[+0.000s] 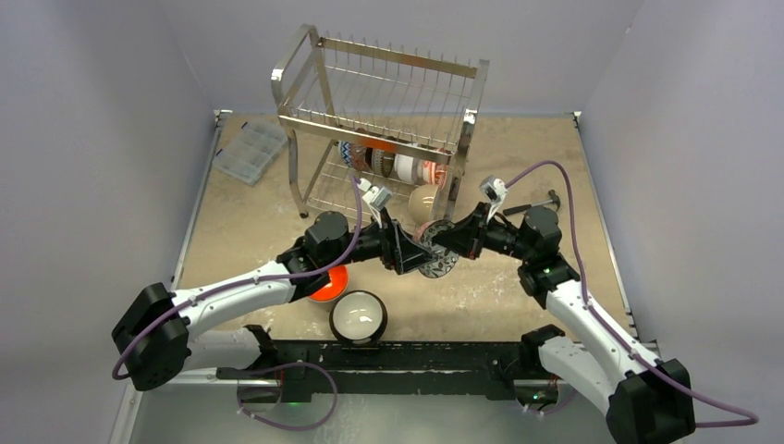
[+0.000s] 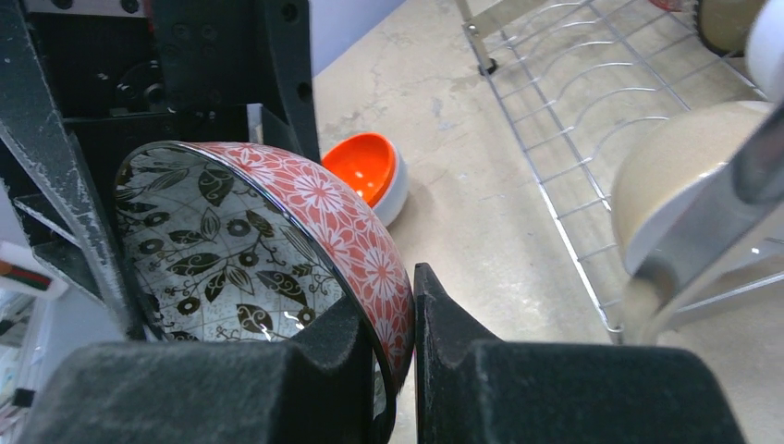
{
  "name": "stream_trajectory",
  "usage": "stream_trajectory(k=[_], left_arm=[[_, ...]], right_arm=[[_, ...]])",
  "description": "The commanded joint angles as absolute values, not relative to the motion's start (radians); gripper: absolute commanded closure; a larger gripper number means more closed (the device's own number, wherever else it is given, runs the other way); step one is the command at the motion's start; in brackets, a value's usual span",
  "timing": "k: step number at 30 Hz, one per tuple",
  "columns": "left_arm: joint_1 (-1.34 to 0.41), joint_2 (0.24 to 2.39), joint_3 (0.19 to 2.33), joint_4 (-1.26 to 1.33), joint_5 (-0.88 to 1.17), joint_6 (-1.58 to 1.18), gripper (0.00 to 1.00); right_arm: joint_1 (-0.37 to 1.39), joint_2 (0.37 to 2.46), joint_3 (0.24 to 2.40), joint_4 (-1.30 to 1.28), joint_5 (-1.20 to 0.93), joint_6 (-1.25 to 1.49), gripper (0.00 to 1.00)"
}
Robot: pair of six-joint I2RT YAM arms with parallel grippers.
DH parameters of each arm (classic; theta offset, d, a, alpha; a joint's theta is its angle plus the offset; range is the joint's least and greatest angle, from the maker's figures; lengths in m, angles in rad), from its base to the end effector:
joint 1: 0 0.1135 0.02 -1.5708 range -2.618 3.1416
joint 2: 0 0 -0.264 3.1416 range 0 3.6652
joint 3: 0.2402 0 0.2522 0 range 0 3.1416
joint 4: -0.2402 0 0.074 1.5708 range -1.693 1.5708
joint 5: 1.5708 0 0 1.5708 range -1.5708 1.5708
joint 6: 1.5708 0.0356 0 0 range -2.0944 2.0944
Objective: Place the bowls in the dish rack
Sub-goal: Place the bowl in the dish rack.
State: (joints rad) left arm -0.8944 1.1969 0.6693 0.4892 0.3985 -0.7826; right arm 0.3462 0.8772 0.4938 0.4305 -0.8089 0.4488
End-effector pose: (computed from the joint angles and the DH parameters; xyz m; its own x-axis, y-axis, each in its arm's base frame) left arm 0.1596 -0.2209 0.2837 -0.6950 -0.1724 -0.6981 0.6648 0.2158 -0.7152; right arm 0.1787 0.0919 0.2852 -0.3567 0.1897 -0.9147 -0.8428 0.3572 0.4027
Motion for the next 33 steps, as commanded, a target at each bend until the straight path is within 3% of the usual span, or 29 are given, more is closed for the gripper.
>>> stream_trajectory(k=[1, 3, 6, 7, 9, 12, 14, 16, 24, 29, 30, 33], left_arm=[[-0.916, 1.187, 0.706, 0.457, 0.409, -0.757, 0.4], [-0.915, 1.177, 0.698, 0.452, 0.396, -0.75, 0.52], [-0.915, 1.162, 0.698, 0.425, 0.358, -0.751, 0.85], [-0.915, 1.153, 0.699, 0.421, 0.354, -0.75, 0.86], [-0.914, 1.138, 0.698, 0.407, 0.336, -0.742, 0.77], [-0.909, 1.123, 0.708, 0.366, 0.309, -0.732, 0.34], [-0.909, 1.111, 0.705, 0.356, 0.312, -0.729, 0.22], [-0.908, 1.103, 0.695, 0.371, 0.326, -0.73, 0.18], [-0.91, 1.102, 0.666, 0.407, 0.356, -0.742, 0.17], [-0.909, 1.127, 0.663, 0.449, 0.368, -0.751, 0.26], [-0.908, 1.132, 0.662, 0.455, 0.367, -0.75, 0.31], [-0.91, 1.147, 0.67, 0.467, 0.374, -0.759, 0.64]], right_arm=[[0.348, 0.875, 0.555, 0.497, -0.813, 0.453, 1.0], [0.348, 0.874, 0.55, 0.495, -0.802, 0.453, 1.0], [0.348, 0.88, 0.556, 0.477, -0.783, 0.45, 1.0], [0.349, 0.88, 0.558, 0.472, -0.778, 0.451, 1.0], [0.348, 0.881, 0.555, 0.471, -0.768, 0.449, 1.0], [0.347, 0.889, 0.558, 0.458, -0.761, 0.444, 1.0], [0.348, 0.893, 0.562, 0.454, -0.757, 0.444, 1.0], [0.348, 0.898, 0.559, 0.457, -0.755, 0.443, 1.0], [0.348, 0.91, 0.559, 0.466, -0.756, 0.452, 1.0], [0.347, 0.908, 0.553, 0.479, -0.765, 0.462, 1.0], [0.347, 0.908, 0.552, 0.477, -0.765, 0.461, 1.0], [0.349, 0.908, 0.56, 0.457, -0.765, 0.456, 1.0]])
